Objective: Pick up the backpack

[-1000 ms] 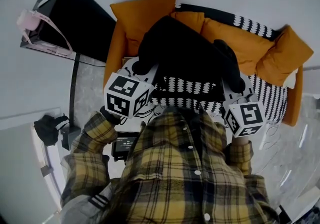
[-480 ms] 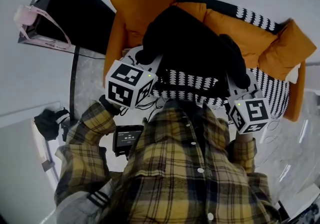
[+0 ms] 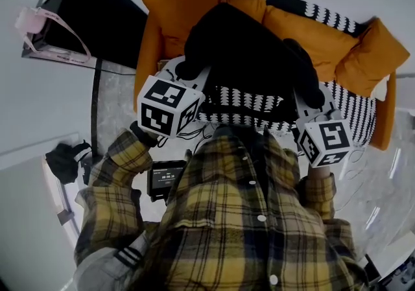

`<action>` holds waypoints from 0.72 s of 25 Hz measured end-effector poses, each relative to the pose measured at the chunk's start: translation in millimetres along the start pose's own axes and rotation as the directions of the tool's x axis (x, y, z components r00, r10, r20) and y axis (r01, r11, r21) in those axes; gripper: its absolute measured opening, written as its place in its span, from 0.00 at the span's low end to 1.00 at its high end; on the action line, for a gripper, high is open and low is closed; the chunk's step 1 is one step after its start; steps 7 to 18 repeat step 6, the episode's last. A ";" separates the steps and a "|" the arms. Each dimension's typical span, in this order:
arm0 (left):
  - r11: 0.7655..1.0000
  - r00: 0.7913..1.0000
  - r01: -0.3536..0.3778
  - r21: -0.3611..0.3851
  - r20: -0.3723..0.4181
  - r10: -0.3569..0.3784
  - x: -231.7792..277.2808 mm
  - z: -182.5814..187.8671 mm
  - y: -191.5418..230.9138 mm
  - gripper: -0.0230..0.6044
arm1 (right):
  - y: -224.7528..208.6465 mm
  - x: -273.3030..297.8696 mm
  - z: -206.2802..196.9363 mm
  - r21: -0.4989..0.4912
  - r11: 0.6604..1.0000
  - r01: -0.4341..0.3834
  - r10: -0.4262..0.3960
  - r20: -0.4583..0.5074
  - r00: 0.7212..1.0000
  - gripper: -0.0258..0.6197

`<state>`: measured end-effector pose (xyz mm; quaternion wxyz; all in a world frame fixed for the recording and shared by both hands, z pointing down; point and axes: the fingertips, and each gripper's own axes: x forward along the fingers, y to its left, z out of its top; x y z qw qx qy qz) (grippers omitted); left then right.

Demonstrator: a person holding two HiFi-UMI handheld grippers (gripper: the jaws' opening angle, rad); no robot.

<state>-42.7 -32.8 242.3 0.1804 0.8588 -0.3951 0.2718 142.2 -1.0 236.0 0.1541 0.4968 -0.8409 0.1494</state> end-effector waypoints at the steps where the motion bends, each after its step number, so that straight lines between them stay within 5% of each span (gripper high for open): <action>1: 1.000 1.000 -0.003 -0.002 0.002 0.003 -0.7 -0.3 0.8 0.09 | 0.7 0.8 0.8 -0.005 1.000 -0.003 0.003 -0.001 1.000 0.08; 18: 1.000 1.000 -0.015 -0.011 0.017 0.015 -2.6 -1.1 0.4 0.09 | -0.6 1.4 3.0 -0.024 1.000 -0.017 0.016 -0.002 1.000 0.08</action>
